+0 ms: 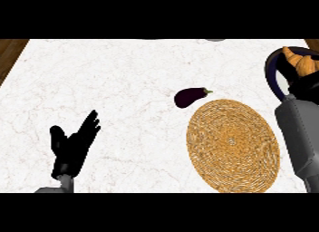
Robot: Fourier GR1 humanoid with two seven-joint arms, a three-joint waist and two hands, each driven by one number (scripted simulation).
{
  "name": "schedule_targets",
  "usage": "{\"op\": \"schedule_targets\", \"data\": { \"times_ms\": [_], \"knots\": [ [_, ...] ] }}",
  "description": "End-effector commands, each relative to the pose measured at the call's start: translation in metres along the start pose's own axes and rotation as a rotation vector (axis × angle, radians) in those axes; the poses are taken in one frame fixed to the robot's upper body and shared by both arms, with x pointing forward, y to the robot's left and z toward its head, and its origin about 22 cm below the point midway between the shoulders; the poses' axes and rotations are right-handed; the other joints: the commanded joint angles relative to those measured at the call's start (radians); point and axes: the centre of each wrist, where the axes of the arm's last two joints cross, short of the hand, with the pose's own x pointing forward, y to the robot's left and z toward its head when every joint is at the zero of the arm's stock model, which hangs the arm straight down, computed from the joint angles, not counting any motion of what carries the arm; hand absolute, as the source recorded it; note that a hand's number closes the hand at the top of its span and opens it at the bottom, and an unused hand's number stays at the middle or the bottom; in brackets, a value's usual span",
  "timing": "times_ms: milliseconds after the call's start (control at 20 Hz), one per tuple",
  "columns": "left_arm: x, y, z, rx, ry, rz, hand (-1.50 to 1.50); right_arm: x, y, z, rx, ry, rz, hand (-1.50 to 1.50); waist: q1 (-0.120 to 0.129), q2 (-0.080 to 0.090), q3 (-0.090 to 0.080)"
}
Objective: Pick the croissant from the placemat and place it in the plate
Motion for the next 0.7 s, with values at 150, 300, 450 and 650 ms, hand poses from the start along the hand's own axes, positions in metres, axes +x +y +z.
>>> {"op": "schedule_targets", "data": {
  "times_ms": [150, 300, 450, 650],
  "knots": [
    [0.010, -0.003, -0.007, -0.019, -0.013, 0.007, 0.00, -0.048, -0.002, -0.038, -0.128, 0.062, -0.018, 1.50, 0.014, 0.008, 0.003],
    [0.000, 0.014, 0.002, -0.011, -0.001, -0.005, 0.00, -0.049, -0.013, -0.074, -0.136, 0.061, 0.006, 1.50, 0.018, 0.007, 0.004],
    [0.006, -0.010, -0.005, -0.011, -0.005, 0.007, 0.00, -0.061, -0.021, -0.078, -0.145, 0.041, -0.003, 1.50, 0.011, 0.008, 0.005],
    [0.011, 0.008, -0.005, -0.028, -0.014, -0.002, 0.00, -0.079, -0.019, -0.081, 0.071, 0.236, 0.202, -1.50, 0.027, 0.016, 0.006]
  ]
}}
